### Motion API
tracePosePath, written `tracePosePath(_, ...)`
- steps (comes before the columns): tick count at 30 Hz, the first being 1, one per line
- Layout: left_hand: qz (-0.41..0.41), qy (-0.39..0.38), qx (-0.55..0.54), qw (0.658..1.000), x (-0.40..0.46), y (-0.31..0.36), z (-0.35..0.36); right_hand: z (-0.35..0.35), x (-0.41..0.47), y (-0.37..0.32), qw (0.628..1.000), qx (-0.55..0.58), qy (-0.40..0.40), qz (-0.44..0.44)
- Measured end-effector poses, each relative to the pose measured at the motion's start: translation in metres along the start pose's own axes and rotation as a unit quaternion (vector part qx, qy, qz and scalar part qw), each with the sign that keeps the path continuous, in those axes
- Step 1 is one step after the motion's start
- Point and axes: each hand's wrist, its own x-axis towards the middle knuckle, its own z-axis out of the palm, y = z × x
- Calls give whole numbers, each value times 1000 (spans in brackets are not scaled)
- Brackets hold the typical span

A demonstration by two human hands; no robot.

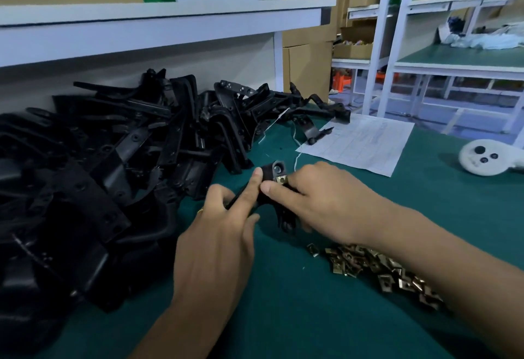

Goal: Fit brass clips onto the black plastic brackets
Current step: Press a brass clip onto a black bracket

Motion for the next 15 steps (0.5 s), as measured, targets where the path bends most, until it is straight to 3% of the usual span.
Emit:
tracePosePath(3, -26, 12, -31, 999, 2, -4, 1, -19, 5, 29, 979, 179, -94, 31)
tracePosePath(6, -48, 23, -41, 998, 3, -6, 2, -37, 10, 64, 989, 103, -104, 32)
tracePosePath(10, -43, 25, -42, 998, 2, -6, 3, -43, 6, 84, 968, 57, -236, 67)
tracePosePath(15, -39, 24, -50, 998, 3, -7, 4, -44, 6, 84, 968, 21, -237, 74)
